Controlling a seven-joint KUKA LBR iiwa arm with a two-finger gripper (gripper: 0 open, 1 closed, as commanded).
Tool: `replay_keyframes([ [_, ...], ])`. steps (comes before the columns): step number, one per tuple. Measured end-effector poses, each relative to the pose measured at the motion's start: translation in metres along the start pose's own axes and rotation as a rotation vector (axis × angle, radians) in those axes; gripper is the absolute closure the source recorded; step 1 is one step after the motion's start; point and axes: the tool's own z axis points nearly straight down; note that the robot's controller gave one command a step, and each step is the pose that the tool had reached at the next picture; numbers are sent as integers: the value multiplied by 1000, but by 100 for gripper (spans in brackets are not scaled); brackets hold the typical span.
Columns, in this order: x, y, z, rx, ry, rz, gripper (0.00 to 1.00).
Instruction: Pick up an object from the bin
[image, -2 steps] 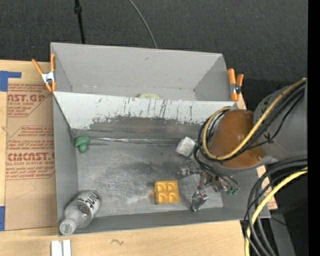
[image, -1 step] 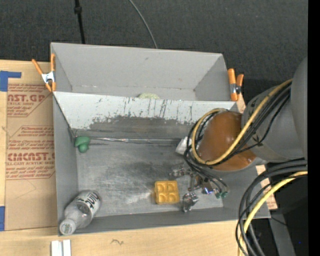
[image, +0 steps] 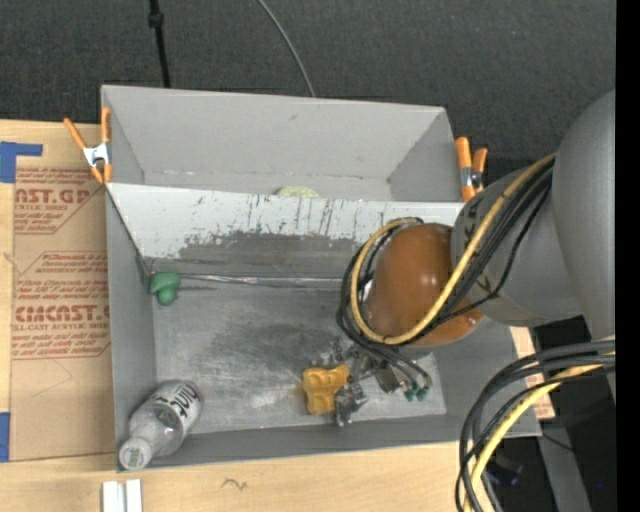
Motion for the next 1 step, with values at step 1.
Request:
replay_keyframes([
  [1, 0, 0, 0, 0, 0, 0, 100],
])
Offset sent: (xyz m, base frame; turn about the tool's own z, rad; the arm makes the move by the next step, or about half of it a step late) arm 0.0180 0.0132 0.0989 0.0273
